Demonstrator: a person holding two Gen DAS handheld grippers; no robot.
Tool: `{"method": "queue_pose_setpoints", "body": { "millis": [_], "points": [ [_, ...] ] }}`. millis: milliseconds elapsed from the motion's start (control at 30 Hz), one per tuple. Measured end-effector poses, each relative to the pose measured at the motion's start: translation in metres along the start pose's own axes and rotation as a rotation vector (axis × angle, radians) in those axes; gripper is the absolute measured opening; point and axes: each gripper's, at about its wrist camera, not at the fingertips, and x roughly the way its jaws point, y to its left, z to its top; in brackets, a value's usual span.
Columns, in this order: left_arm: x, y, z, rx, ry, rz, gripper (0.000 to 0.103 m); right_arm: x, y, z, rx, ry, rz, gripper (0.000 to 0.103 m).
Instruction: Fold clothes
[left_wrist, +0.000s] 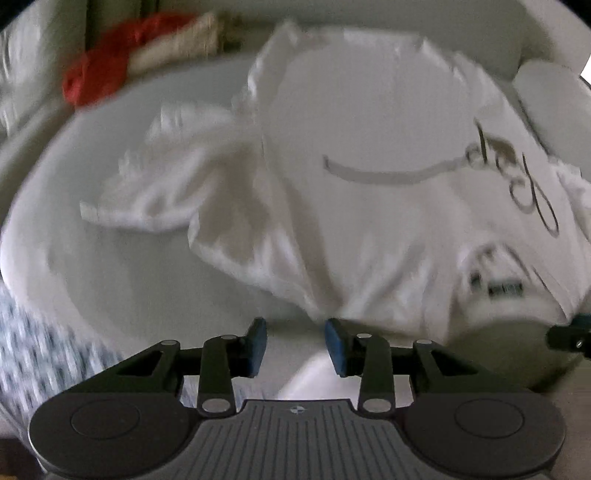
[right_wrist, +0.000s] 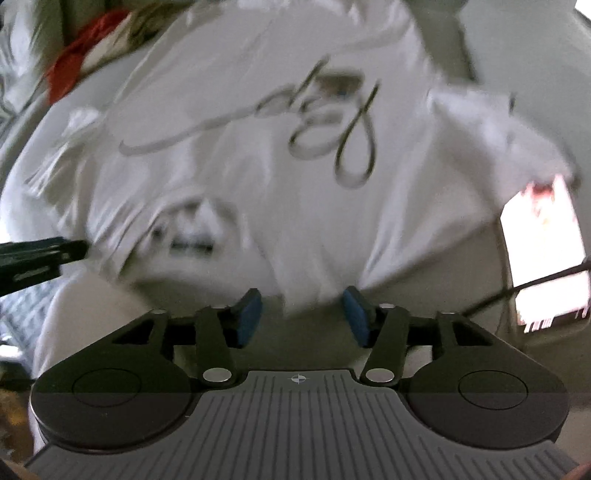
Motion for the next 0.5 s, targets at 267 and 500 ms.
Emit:
{"method": "queue_pose_setpoints", "body": {
  "millis": [267,500],
  "points": [
    [-0.076,0.01,0.019,-0.03,-0.23,-0.064,0.05,-0.08,-0.046,0.003,0.194,-0.26,0.198,0.067],
    [-0.094,0.03,0.084,-0.112,-0.366,-0.141,0.067,-0.137,-0.059,0.056,0.159,-0.427,0.218,0.081]
  ]
}}
